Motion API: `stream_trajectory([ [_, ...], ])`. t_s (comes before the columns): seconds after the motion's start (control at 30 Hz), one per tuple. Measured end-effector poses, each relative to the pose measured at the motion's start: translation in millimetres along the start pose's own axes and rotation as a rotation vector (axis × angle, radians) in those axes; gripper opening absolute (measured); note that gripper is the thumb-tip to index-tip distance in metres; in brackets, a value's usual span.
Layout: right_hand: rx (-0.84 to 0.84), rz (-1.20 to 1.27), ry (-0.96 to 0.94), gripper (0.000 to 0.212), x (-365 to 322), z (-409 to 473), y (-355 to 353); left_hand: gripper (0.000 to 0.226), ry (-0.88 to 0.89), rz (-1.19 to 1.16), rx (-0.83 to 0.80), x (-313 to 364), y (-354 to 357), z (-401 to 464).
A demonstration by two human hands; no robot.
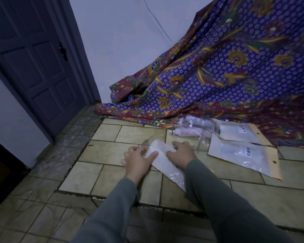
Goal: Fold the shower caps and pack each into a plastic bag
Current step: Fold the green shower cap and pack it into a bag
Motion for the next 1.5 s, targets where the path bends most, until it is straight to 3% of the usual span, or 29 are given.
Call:
stream_trajectory([
  [0.1, -0.029, 0.235, -0.024, 0.056, 3, 3, -7, 0.040, 0.026, -0.130, -0.071, 6, 8, 9],
  [0.23, -0.064, 0.586, -0.042, 0.033, 9, 8, -12, 0.034, 0.161, -0.434, -0.184, 19, 14, 16],
  [0.4, -0.115, 0.855, -0.011, 0.043, 14, 13, -11, 0.047, 0.168, -0.675, -0.356, 30, 10, 15],
  [0.6, -0.111, 0.933, -0.021, 0.050, 14, 19, -9, 0.039, 0.095, -0.695, -0.465, 33, 14, 18],
  [0.7, -0.046, 0.965, -0.039, 0.046, 14, 21, -11, 0.033, 0.112, -0.744, -0.429, 35, 13, 19],
  [0.83, 0.012, 1.019, -0.085, 0.035, 9, 22, -20, 0.067, 0.046, -0.984, -0.277, 36, 14, 24],
  [0.93, -0.027, 1.000, -0.100, 0.036, 10, 23, -23, 0.083, -0.059, -1.021, -0.269, 33, 15, 28],
  [1.07, -0.051, 0.977, -0.162, 0.028, 13, 20, -25, 0.028, -0.099, -1.041, -0.332, 35, 15, 28],
  [1.13, -0.043, 0.942, -0.179, 0.020, 15, 19, -25, 0.014, -0.082, -1.022, -0.339, 32, 15, 29],
  [1.33, -0.024, 0.917, -0.194, 0.020, 17, 15, -25, 0.020, 0.001, -0.995, -0.387, 31, 18, 30],
  [1.5, -0.015, 0.921, -0.196, 0.016, 22, 12, -29, 0.024, -0.033, -0.984, -0.468, 30, 16, 27],
])
Point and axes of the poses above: each hand's wrist, its own z-axis towards the middle knuckle, its own y-axis out of the palm, x = y × z, the point moved 5 cm from there along z, towards the middle knuckle, and after that the axes turned 1 degree about x, right-handed, at the moved point
